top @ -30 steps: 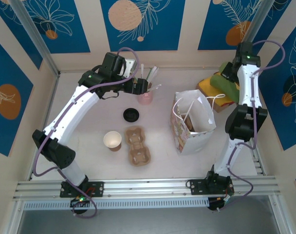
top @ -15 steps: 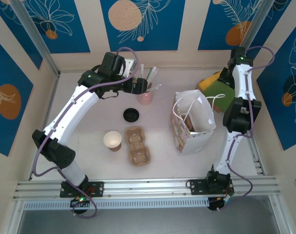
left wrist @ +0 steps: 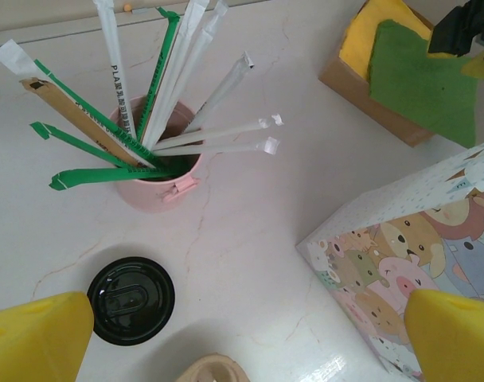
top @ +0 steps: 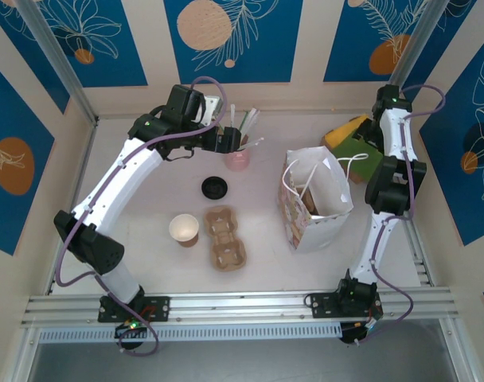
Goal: Pack the takeout coffee
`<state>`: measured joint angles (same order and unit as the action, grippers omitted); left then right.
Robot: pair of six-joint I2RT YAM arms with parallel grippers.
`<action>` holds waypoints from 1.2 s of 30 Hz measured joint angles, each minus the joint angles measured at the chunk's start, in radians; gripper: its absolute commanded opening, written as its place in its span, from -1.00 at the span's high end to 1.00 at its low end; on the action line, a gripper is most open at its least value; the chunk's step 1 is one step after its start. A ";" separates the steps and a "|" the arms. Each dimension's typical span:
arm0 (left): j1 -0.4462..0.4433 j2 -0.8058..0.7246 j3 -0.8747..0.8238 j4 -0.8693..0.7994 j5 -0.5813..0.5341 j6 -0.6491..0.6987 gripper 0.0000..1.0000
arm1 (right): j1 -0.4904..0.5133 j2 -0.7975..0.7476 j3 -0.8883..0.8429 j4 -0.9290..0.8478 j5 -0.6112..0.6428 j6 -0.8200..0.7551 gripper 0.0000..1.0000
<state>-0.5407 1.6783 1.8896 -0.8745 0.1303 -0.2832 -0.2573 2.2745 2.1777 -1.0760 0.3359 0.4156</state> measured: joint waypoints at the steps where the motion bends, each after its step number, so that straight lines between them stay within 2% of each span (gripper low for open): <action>1: 0.000 0.000 0.000 -0.001 0.000 0.000 -1.00 | -0.002 0.010 -0.003 0.000 0.000 0.000 -0.48; 10: 0.000 0.000 0.005 -0.001 0.000 0.000 -1.00 | -0.001 0.074 -0.011 0.008 -0.003 -0.015 -0.64; 15: 0.000 0.000 0.005 -0.002 0.000 0.000 -1.00 | 0.006 0.092 -0.034 0.014 -0.003 -0.016 -0.58; 22: 0.000 0.000 0.005 -0.001 0.000 0.000 -1.00 | 0.007 0.093 -0.066 0.034 -0.003 -0.021 -0.07; 24: 0.000 0.000 0.005 -0.001 0.000 0.000 -1.00 | 0.007 0.092 -0.072 0.039 -0.003 -0.018 0.19; 30: 0.000 0.000 0.005 -0.001 0.000 0.000 -1.00 | 0.006 0.074 -0.082 0.040 -0.002 -0.021 0.32; 32: 0.001 0.000 0.005 -0.001 0.000 0.000 -1.00 | 0.006 0.058 -0.087 0.038 0.000 -0.018 0.52; 34: 0.001 0.000 0.005 -0.001 0.000 0.000 -1.00 | 0.004 0.040 -0.093 0.036 0.002 -0.015 0.86; 36: 0.002 0.000 0.005 -0.001 0.000 0.000 -1.00 | 0.002 0.018 -0.100 0.033 0.002 -0.011 0.97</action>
<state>-0.5388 1.6787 1.8942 -0.8757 0.1307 -0.2832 -0.2550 2.2921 2.0781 -1.0428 0.3378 0.4042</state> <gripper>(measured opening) 0.998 0.058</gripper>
